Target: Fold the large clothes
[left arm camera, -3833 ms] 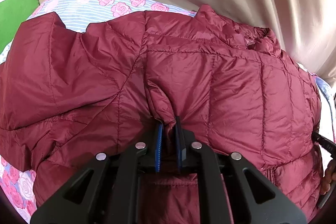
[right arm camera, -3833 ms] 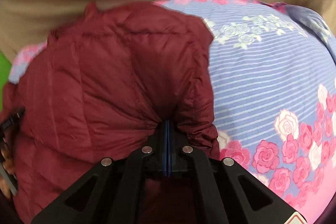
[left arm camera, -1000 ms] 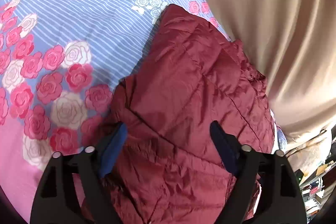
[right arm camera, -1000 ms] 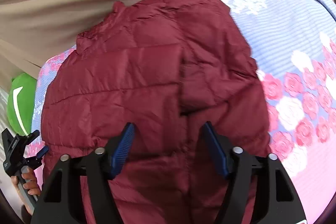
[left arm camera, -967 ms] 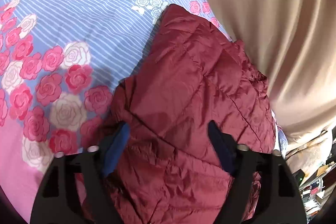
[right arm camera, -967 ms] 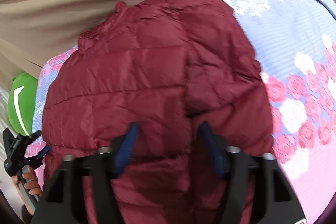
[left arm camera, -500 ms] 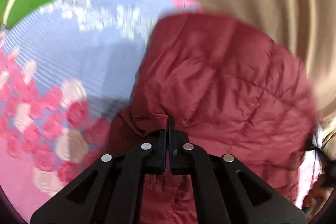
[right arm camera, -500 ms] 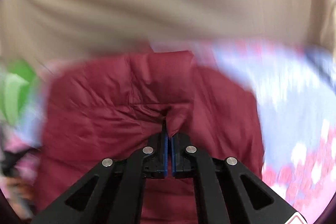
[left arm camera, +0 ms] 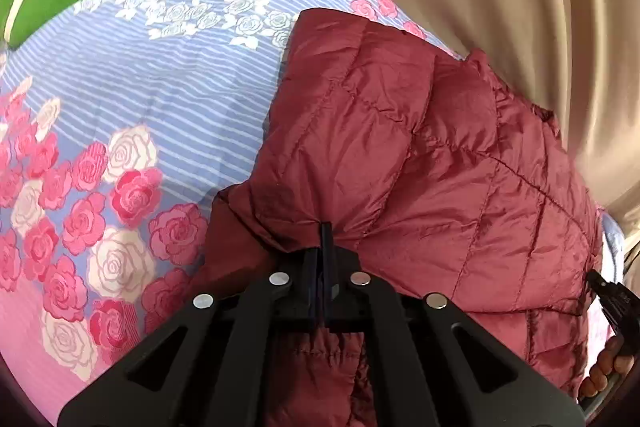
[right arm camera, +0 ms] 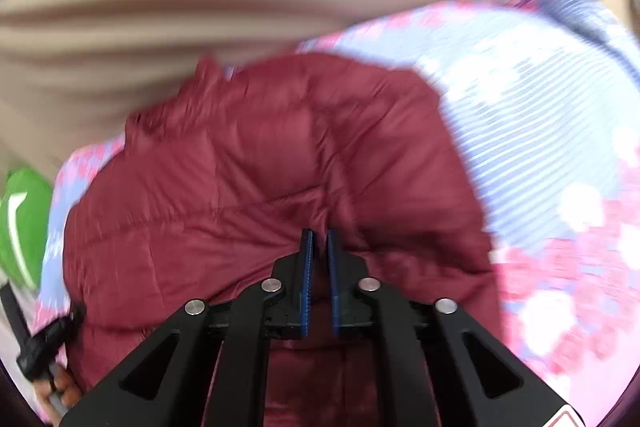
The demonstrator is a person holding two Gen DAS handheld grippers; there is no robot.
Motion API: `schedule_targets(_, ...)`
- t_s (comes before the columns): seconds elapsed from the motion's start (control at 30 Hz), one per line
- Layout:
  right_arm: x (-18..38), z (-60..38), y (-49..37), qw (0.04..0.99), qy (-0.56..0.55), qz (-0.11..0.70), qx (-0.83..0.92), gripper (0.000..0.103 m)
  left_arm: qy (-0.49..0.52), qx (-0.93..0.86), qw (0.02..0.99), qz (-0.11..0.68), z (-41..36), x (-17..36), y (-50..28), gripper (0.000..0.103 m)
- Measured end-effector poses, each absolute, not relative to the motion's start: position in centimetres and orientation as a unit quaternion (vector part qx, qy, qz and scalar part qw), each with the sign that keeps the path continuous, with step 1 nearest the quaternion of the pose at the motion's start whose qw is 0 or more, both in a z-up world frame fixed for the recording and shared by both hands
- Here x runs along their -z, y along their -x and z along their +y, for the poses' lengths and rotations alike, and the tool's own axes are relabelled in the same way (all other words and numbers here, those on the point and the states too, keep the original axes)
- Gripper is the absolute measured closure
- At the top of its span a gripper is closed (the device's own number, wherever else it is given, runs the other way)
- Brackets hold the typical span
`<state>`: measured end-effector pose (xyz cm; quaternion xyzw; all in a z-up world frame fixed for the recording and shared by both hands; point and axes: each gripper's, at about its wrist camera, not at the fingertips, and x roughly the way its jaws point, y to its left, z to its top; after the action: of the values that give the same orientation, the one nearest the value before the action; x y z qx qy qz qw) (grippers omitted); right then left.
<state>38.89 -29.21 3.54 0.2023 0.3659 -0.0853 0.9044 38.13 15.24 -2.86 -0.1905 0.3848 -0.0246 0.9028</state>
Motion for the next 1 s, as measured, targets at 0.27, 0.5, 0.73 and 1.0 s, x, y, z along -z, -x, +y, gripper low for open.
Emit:
schedule_targets(0.27,-9.8,-15.9,-43.0,0.928,-0.122,0.343,-0.081,0.091,0.198,0.022,0.899,0.391,15.4,2.6,-38.3,0.102)
schedule_targets(0.5,-5.1,-0.7,-52.0,0.88,-0.046,0.435,-0.187,0.096,0.214,0.027,0.895,0.391,15.7,2.7,-38.1,0.102)
schedule_targets(0.73,-2.3,1.4,-53.9,0.875,-0.018,0.454,-0.169,0.103,0.221,0.028,0.893,0.392,15.7,2.7,-38.2,0.102)
schedule_targets(1.0,-4.7,-3.8,-51.9,0.892,-0.11,0.407,-0.162,0.093,0.241,0.039,0.887,0.392,16.4,2.9,-38.3,0.102)
